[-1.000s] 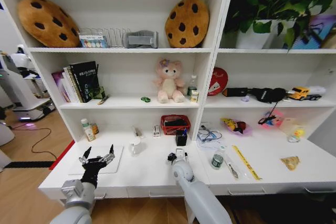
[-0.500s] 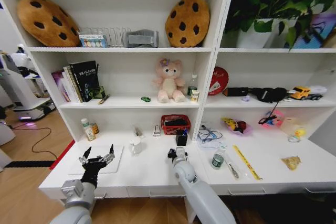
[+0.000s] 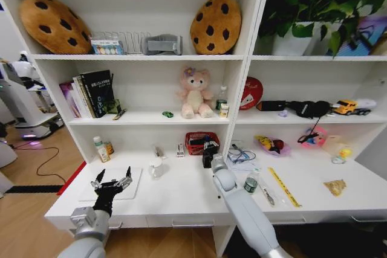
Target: Organize the objects on the table.
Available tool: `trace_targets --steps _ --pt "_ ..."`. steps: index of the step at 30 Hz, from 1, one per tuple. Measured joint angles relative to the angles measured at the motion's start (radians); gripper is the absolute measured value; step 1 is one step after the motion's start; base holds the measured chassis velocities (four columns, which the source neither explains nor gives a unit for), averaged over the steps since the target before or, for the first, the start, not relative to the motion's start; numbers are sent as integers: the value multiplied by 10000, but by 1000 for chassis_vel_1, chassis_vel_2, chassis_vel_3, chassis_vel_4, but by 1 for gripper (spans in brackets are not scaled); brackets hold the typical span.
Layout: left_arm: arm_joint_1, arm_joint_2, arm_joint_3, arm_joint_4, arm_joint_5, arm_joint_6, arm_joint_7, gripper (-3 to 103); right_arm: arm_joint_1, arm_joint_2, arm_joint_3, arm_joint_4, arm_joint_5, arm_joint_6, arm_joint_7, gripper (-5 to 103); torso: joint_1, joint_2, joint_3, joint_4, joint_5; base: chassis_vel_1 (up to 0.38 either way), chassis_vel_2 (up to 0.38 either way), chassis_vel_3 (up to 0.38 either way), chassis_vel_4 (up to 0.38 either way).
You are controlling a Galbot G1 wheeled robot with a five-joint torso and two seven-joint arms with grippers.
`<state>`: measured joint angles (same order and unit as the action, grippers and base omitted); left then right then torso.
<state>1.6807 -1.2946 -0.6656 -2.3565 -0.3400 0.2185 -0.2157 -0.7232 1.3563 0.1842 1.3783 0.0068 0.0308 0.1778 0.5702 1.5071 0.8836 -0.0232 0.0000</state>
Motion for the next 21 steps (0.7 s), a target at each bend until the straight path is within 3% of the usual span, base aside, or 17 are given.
trace_targets --steps 16,17,18,21 --pt "0 0 0 0 0 0 0 100 782 691 92 -2557 -535 1353 -391 8 -1 1 0 -1 0 0 0 0 0" --pt "0 0 0 0 0 0 0 100 833 798 143 -2876 -669 1663 -448 8 -2 1 -1 0 -1 0 0 0 0" --pt "0 0 0 0 0 0 0 100 960 1090 410 -3723 -1285 2596 -551 8 -2 1 0 1 0 0 0 0 0" --pt "0 0 0 0 0 0 0 100 963 1171 477 -3970 -1451 2922 -633 8 -2 1 0 0 0 0 0 0 0"
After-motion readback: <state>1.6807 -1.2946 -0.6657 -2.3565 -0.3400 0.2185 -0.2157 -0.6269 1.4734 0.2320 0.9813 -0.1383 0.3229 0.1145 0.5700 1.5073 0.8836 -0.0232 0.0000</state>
